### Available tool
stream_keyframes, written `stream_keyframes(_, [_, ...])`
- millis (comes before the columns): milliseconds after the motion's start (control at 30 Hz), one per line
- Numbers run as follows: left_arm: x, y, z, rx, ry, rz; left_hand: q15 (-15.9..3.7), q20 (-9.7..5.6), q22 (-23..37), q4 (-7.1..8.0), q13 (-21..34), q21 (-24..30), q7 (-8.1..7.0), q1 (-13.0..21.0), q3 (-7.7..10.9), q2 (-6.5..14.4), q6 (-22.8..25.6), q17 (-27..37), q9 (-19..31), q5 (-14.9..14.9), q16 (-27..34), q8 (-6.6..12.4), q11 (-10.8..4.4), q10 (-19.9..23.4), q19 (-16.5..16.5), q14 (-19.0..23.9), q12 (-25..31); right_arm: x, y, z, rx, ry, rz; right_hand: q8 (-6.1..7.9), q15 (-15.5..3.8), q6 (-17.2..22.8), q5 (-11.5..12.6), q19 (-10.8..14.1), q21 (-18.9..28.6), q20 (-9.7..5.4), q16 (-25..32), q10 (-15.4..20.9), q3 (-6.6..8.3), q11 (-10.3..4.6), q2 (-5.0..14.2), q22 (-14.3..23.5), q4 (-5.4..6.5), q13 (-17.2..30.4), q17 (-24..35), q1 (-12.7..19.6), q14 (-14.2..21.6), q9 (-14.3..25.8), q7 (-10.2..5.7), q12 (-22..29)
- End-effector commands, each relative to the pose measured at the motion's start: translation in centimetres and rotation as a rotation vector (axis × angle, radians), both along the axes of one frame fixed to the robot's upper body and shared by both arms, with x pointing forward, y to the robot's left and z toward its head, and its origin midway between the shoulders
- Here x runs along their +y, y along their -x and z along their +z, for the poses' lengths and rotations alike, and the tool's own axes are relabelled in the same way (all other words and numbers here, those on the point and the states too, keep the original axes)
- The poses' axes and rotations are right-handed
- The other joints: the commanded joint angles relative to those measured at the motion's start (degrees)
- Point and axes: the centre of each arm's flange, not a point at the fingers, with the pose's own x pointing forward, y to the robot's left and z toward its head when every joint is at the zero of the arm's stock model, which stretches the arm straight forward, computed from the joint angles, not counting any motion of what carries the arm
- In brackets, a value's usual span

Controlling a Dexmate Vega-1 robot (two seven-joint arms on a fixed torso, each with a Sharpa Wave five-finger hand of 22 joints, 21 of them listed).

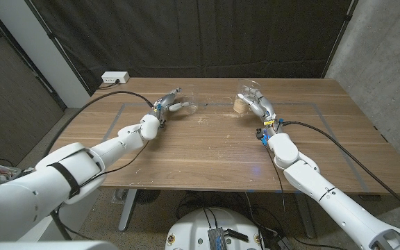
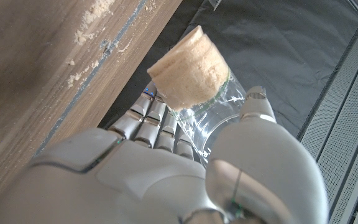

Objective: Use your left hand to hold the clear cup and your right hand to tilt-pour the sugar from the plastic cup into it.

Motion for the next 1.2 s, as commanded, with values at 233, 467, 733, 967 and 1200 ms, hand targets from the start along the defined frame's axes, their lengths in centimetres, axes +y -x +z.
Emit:
stream_keyframes(233, [-1.5,-0.5,-0.1,0.035,0.093,-0.063,-2.89,-1.06,0.35,0.03,1.32,1.66,-0.80,2.74,-1.92,0.33,3.63,0.77,0.64,1.28,1.67,1.99,-1.77,4.66,4.52,4.97,3.21,0.2,-0.4,0.4,-0.009,-0.006,0.006,0.39,-8.67,0.80,0.32,-0.02,0.16,-0.04,-0.16,0.69,0.67,0.08,0.60,-0.07,-0.11,0.20,0.27,0.28,0.64,0.26,-0.03,-0.22])
stream_keyframes(467, [-1.5,0.2,0.0,-0.013,0.126,-0.108,-3.05,-1.53,0.43,0.11,1.75,2.09,-0.74,3.55,-2.40,0.57,4.70,1.06,0.78,1.60,1.95,2.50,-1.81,5.92,5.63,6.16,4.17,0.0,-0.7,0.3,-0.006,-0.006,0.009,0.43,-8.71,0.93,0.31,-0.01,0.17,-0.03,-0.21,0.81,0.69,0.13,0.54,-0.16,-0.12,0.27,0.25,0.23,0.83,0.27,-0.01,-0.31])
stream_keyframes(733, [-1.4,-0.2,-0.4,0.060,0.218,-0.135,-3.36,-2.35,0.46,0.18,2.13,2.51,-0.65,4.29,-2.80,0.76,5.83,1.31,0.88,1.88,2.18,3.01,-1.74,6.69,6.75,7.28,4.90,-0.5,-0.8,0.2,-0.010,-0.007,0.009,0.43,-8.68,0.99,0.31,-0.01,0.18,-0.07,-0.25,0.92,0.75,0.06,0.59,-0.25,-0.11,0.35,0.30,0.21,0.88,0.29,-0.02,-0.41])
stream_keyframes(967, [-1.4,-0.9,-0.9,0.143,0.296,-0.140,-3.90,-3.17,0.42,0.18,2.53,3.35,-0.70,5.49,-3.06,1.11,6.55,1.53,0.99,2.23,2.56,3.37,-1.78,7.50,9.10,8.98,5.68,-0.8,-0.7,0.1,-0.009,-0.010,0.009,0.48,-8.72,1.17,0.31,-0.02,0.19,-0.08,-0.29,1.01,0.77,0.13,0.59,-0.34,-0.11,0.41,0.36,0.19,0.86,0.30,-0.15,-0.50])
stream_keyframes(1200, [-2.1,-1.0,-1.1,0.176,0.349,-0.172,-4.35,-2.86,0.32,0.11,2.88,3.94,-0.84,6.75,-3.30,1.26,6.95,1.65,1.09,2.52,2.98,3.61,-1.77,8.43,10.90,10.95,6.45,-1.0,-0.8,0.0,-0.010,-0.011,0.012,0.49,-8.68,1.27,0.33,-0.09,0.17,-0.06,-0.35,1.12,0.82,0.39,0.70,-0.41,-0.05,0.48,0.39,0.10,0.87,0.31,-0.22,-0.59])
